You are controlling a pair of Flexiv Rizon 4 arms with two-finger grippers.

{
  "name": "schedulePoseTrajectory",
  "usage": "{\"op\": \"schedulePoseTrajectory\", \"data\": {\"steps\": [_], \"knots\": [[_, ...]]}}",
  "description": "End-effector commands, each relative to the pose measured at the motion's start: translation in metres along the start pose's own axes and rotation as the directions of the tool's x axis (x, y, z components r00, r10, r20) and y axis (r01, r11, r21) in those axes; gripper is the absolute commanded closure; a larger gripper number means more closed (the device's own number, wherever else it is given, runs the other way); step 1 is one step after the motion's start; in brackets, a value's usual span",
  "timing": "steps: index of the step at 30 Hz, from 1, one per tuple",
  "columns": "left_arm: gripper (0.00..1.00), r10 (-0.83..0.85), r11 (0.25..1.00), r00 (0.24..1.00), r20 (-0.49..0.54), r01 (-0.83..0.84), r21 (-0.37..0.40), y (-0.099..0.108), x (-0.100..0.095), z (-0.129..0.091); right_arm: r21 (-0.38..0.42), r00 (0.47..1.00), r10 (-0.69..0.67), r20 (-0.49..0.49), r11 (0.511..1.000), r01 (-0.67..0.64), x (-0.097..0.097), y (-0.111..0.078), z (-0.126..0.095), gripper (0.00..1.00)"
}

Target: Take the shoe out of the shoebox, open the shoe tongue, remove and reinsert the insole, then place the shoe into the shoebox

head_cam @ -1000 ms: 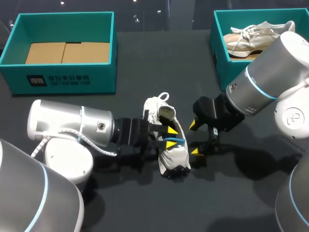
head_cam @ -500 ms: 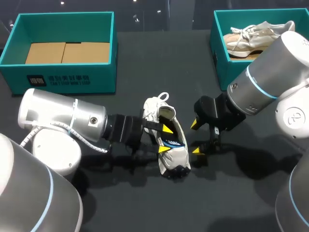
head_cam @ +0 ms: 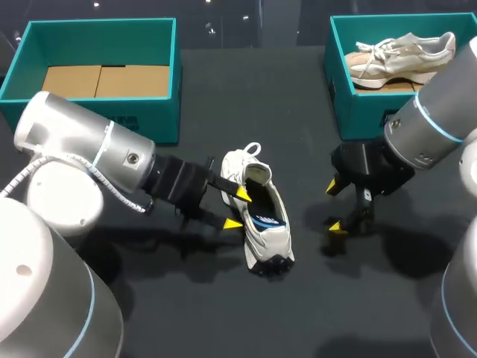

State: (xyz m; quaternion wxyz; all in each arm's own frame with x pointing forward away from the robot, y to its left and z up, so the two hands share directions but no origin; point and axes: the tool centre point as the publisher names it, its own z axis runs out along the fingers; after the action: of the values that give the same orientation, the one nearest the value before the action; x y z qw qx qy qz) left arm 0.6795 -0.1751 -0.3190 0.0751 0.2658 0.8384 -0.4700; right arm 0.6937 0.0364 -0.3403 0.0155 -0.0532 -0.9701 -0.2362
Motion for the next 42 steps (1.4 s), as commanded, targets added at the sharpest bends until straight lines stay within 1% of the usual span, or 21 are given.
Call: {"op": "schedulePoseTrajectory", "data": {"steps": [1,7,9,13,16,17,18,19,21,22,32,34,36,38,39,42], "knots": [[0.49,0.013,1.000,0.994,-0.109,-0.015,-0.012,-0.007,0.005,-0.034,0.000,1.000,-0.002,0.005,1.000,0.002,0.009,-0.015,-0.026,0.00],[0.51,0.057,0.997,0.979,-0.194,-0.064,-0.032,-0.016,0.009,-0.065,0.000,1.000,-0.002,0.005,1.000,0.002,0.009,-0.015,-0.026,0.00],[0.51,0.082,0.994,0.971,-0.227,-0.095,-0.051,-0.018,0.008,-0.075,0.000,1.000,-0.002,0.005,1.000,0.002,0.009,-0.015,-0.026,0.00],[0.51,0.109,0.988,0.947,-0.302,-0.138,-0.076,-0.020,0.005,-0.094,0.000,1.000,-0.002,0.005,1.000,0.002,0.009,-0.015,-0.026,0.00],[0.53,0.126,0.980,0.918,-0.376,-0.173,-0.094,-0.023,0.002,-0.106,0.000,1.000,-0.002,0.005,1.000,0.002,0.009,-0.015,-0.026,0.00],[0.60,0.130,0.978,0.909,-0.397,-0.183,-0.098,-0.025,0.001,-0.110,0.000,1.000,-0.002,0.005,1.000,0.002,0.009,-0.015,-0.026,0.00],[0.93,0.144,0.972,0.886,-0.441,-0.211,-0.105,-0.026,0.000,-0.115,0.000,1.000,-0.002,0.005,1.000,0.002,0.009,-0.015,-0.026,0.00],[1.00,0.161,0.966,0.853,-0.497,-0.240,-0.100,-0.026,0.001,-0.122,0.000,1.000,-0.002,0.005,1.000,0.002,0.009,-0.015,-0.026,0.00],[1.00,0.160,0.967,0.832,-0.531,-0.240,-0.085,-0.027,-0.002,-0.134,0.000,1.000,-0.002,0.005,1.000,0.002,0.009,-0.015,-0.026,0.00],[1.00,0.154,0.973,0.849,-0.506,-0.219,-0.071,-0.026,-0.006,-0.139,0.000,1.000,-0.002,0.005,1.000,0.002,0.009,-0.015,-0.026,0.00],[1.00,0.154,0.973,0.849,-0.506,-0.219,-0.071,-0.026,-0.006,-0.139,-0.001,1.000,-0.002,0.007,1.000,0.002,0.008,-0.017,-0.027,0.00],[1.00,0.154,0.973,0.849,-0.506,-0.219,-0.071,-0.026,-0.006,-0.139,0.005,1.000,0.006,0.003,1.000,-0.006,0.007,-0.024,-0.029,0.00],[1.00,0.164,0.971,0.845,-0.509,-0.228,-0.067,-0.027,-0.006,-0.139,0.005,1.000,0.015,0.001,1.000,-0.015,0.006,-0.035,-0.033,0.00],[1.00,0.159,0.968,0.845,-0.510,-0.235,-0.087,-0.028,-0.007,-0.137,0.001,1.000,0.025,-0.006,1.000,-0.025,0.005,-0.045,-0.036,0.00],[1.00,0.165,0.968,0.843,-0.511,-0.239,-0.081,-0.028,-0.006,-0.135,0.003,0.999,0.033,-0.011,0.999,-0.033,0.005,-0.050,-0.038,0.00],[1.00,0.169,0.960,0.835,-0.524,-0.259,-0.103,-0.030,-0.008,-0.128,0.014,0.999,0.047,-0.017,0.999,-0.046,0.005,-0.063,-0.044,0.00]]}}
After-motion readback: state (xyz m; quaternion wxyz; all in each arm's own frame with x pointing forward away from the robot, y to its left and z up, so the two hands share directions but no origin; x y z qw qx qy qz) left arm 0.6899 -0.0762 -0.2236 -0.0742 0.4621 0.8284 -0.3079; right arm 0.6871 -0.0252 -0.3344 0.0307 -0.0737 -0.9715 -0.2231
